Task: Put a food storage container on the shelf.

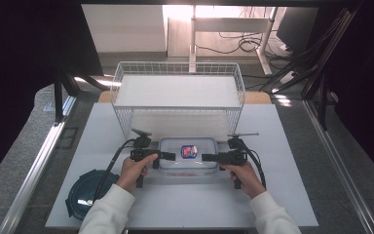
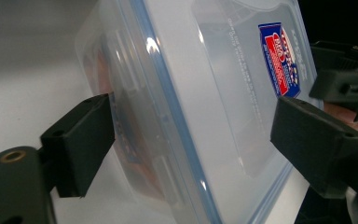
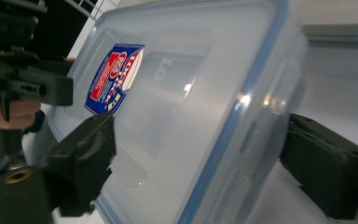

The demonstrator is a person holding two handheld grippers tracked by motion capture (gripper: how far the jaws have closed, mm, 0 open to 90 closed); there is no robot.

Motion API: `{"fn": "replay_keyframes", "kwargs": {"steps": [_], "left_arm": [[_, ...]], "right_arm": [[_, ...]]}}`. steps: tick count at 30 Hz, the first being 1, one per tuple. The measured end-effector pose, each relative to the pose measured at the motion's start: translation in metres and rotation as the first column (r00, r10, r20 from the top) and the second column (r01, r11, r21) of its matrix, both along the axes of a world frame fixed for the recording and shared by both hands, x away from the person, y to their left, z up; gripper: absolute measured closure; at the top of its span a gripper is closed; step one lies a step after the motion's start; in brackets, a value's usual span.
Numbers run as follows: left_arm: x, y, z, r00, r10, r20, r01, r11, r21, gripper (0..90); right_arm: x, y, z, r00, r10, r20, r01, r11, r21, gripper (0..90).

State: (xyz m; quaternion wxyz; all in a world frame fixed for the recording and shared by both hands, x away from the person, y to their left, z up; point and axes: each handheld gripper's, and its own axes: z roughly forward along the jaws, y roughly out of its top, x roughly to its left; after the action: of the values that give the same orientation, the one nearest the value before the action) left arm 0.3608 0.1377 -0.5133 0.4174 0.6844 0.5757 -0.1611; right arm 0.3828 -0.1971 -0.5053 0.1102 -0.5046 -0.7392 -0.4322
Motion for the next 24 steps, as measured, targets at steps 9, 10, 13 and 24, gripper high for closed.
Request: {"fn": "replay_keyframes", "kwargs": {"steps": [9,10,13,24], "left_arm": [[-0.008,0.005,0.009,0.9994,0.017,0.029,-0.018,0.9996,0.02,29.1],[-0.009,0.005,0.01,0.9992,0.021,0.033,-0.021,0.9996,0.018,30.5],[-0.013,0.005,0.013,0.9987,0.019,0.047,-0.02,0.9993,0.031,33.1],[-0.03,0.006,0.023,0.9931,0.021,0.115,-0.025,0.9992,0.033,42.1]], "right_arm": [[-0.001,-0.012,0.004,0.9977,-0.046,-0.051,0.048,0.997,0.052,33.0],[-0.003,-0.013,0.005,0.9973,-0.05,-0.053,0.053,0.997,0.053,34.2],[-0.007,-0.015,0.009,0.9971,-0.06,-0.046,0.062,0.997,0.056,37.7],[-0.021,-0.019,0.02,0.9982,-0.049,0.034,0.047,0.998,0.05,42.4]]}}
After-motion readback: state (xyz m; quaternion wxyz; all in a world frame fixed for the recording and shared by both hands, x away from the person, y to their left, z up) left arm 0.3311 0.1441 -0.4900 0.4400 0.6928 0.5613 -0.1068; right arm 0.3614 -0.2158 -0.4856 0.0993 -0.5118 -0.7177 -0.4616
